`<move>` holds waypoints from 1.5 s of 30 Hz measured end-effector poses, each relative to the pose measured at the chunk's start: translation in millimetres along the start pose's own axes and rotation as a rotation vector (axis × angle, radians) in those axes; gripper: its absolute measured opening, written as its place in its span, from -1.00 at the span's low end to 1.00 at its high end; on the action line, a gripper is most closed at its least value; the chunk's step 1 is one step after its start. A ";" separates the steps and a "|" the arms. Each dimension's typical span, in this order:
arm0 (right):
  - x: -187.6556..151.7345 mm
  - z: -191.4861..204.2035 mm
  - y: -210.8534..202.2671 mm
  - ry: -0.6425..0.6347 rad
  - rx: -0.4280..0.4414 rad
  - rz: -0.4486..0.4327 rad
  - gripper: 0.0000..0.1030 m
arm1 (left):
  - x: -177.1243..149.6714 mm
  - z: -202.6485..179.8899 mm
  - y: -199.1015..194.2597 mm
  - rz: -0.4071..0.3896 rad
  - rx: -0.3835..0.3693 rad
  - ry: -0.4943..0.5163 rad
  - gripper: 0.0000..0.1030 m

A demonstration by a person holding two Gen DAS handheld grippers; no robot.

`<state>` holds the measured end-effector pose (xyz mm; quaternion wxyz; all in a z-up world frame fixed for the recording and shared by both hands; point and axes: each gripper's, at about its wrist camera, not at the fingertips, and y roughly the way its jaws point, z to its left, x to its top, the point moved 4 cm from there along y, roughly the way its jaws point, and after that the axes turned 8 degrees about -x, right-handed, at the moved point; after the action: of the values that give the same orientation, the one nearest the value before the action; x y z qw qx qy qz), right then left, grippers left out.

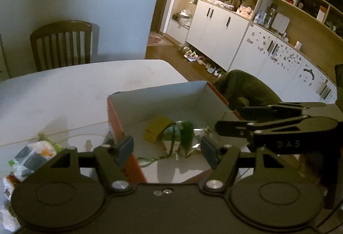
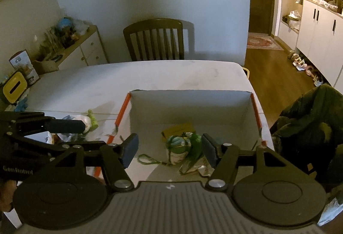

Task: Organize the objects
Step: 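Move both tools back toward the remaining items on the table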

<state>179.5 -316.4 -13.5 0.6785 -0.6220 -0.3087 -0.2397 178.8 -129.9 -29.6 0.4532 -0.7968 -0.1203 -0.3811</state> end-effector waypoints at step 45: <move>-17.6 207.7 77.6 -0.058 0.117 0.069 0.68 | -124.6 249.2 -101.1 -0.002 0.219 -0.364 0.99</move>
<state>197.3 -102.7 -72.7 0.7124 -0.5982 -0.3199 -0.1797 163.9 148.7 -129.5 0.5076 -0.7983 -0.2415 -0.2161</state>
